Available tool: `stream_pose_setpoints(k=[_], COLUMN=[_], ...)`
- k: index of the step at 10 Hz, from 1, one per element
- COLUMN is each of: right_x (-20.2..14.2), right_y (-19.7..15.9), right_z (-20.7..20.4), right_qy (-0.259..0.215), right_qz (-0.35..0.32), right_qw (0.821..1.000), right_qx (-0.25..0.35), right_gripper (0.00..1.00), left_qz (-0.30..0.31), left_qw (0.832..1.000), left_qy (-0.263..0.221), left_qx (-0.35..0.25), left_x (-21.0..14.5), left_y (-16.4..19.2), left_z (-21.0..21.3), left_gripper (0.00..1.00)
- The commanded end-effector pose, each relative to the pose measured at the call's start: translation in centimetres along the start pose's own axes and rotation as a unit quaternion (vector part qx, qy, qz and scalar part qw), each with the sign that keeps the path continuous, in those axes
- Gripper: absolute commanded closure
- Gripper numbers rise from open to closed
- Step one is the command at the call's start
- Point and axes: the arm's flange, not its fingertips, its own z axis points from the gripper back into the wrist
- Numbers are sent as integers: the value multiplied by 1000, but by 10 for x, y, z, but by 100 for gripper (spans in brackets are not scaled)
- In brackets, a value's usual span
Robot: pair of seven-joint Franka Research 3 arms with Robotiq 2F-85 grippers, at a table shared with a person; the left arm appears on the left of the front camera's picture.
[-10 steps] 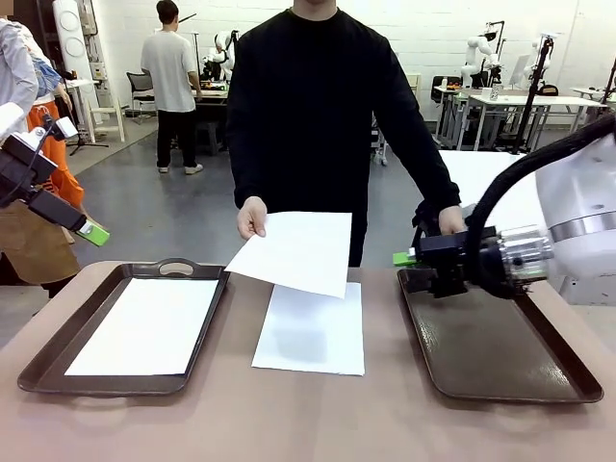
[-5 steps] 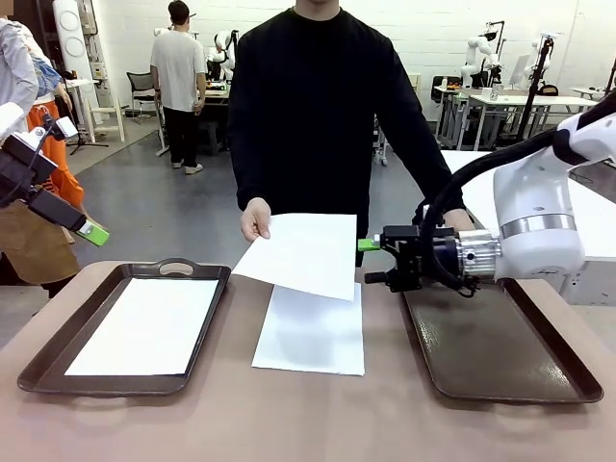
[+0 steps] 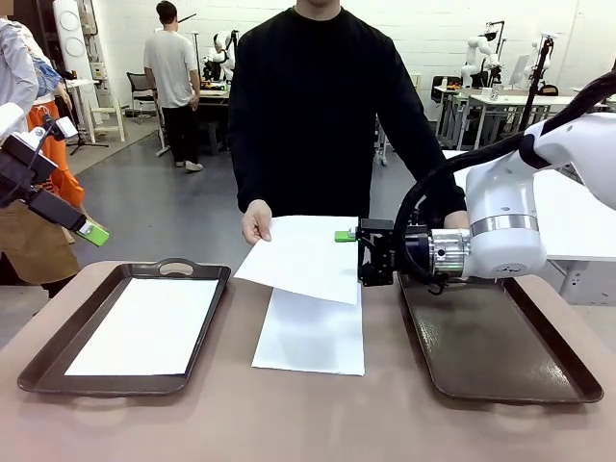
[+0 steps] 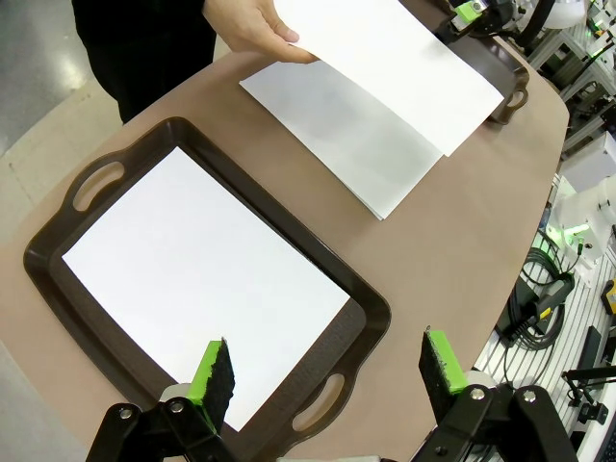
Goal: Sort the A4 documents.
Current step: Receive the A4 Paper.
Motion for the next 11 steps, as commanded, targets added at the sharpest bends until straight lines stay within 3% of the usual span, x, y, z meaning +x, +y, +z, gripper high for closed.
stream_pose_setpoints(k=[1, 3, 4, 5, 6, 7, 8, 9, 10, 11], right_x=[9, 9, 9, 10, 10, 11, 13, 13, 13, 14], right_y=[-5, -11, -12, -12, -11, -12, -12, -12, -13, -14], right_z=[1, 3, 3, 3, 1, 1, 1, 1, 2, 2], right_qy=[-14, -27, -30, -29, -28, -27, -24, -23, -23, -22], right_qz=[-15, -23, -21, -23, -21, -20, -21, -23, -26, -28], right_qw=[1000, 999, 999, 999, 999, 999, 999, 999, 999, 999], right_qx=[14, 19, 15, 13, 12, 8, 6, 6, 5, 2], right_gripper=[0, 3, 17, 20, 35, 38, 53, 56, 71, 74], left_qz=[-3, -3, -3, -3, -3, -3, -3, -3, -3, -3], left_qw=[1000, 1000, 1000, 1000, 1000, 1000, 1000, 1000, 1000, 1000], left_qy=[-1, -1, -1, -1, -1, -1, -1, -1, -1, -1], left_qx=[-2, -2, -2, -2, -2, -2, -2, -2, -2, -2], left_x=[-1, -1, -1, -1, -1, -1, -1, -1, -1, -1], left_y=[1, 1, 1, 1, 1, 1, 1, 1, 1, 1], left_z=[0, 0, 0, 0, 0, 0, 0, 0, 0, 0], left_gripper=[0, 0, 0, 0, 0, 0, 0, 0, 0, 0])
